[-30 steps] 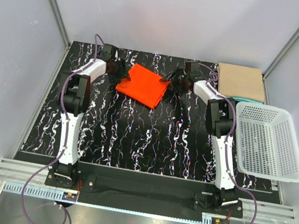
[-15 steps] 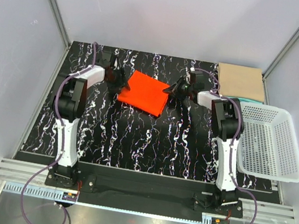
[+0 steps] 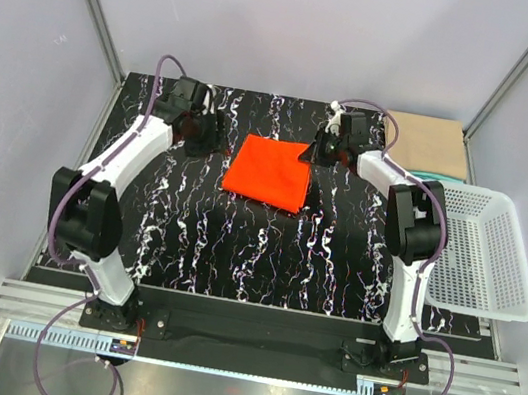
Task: Fold and stack the t-shirts
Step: Neatly place the folded tshirt to the corner
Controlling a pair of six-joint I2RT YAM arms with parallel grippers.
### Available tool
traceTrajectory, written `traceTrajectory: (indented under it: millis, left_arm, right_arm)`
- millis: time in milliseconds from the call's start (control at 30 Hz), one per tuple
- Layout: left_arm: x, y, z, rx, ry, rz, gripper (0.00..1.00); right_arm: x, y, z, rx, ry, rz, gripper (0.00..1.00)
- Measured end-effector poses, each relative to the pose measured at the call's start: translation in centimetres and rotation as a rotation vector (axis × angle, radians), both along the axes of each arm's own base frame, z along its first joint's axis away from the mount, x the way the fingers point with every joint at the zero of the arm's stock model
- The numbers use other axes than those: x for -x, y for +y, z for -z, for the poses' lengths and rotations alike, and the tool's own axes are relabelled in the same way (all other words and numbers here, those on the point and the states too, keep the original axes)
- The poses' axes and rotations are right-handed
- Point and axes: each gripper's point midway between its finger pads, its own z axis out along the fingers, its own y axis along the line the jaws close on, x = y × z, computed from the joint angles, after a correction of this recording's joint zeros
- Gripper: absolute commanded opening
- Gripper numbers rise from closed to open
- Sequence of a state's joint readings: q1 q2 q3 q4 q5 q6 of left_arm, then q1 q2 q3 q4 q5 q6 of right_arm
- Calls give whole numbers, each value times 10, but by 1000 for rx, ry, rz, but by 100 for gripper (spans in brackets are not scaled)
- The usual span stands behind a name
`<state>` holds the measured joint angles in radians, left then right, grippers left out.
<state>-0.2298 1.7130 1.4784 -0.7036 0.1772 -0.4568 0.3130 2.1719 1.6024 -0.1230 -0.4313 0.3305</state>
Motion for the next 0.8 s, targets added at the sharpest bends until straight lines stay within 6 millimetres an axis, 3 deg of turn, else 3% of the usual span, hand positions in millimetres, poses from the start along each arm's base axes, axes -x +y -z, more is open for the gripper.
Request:
traceTrajectory:
  millis: [133,267,367,533,667,800]
  left_arm:
    - [22,-19,-14,-27,-40,87,63]
    - [49,-35,-1,-51,-12,177,63]
    - [55,-34,12,-64,26,185,63]
    - [42,-37,35,-53,77,140,64]
    - [19,-46,55,-10,103,110,65]
    - [-8,-59,66,29,103,113,65]
  right_arm:
    - [-1,-15,5,98,-28,-38,0]
    - [-18,-32,-14,115,-47,-45,0]
    - [-36,-42,-27,93,-73,-34,0]
    - [-39,-46,-13,50,-20,-26,0]
    - [-32,-43,2,32,37,-36,0]
    - [-30,-43,4,16,53,-42,0]
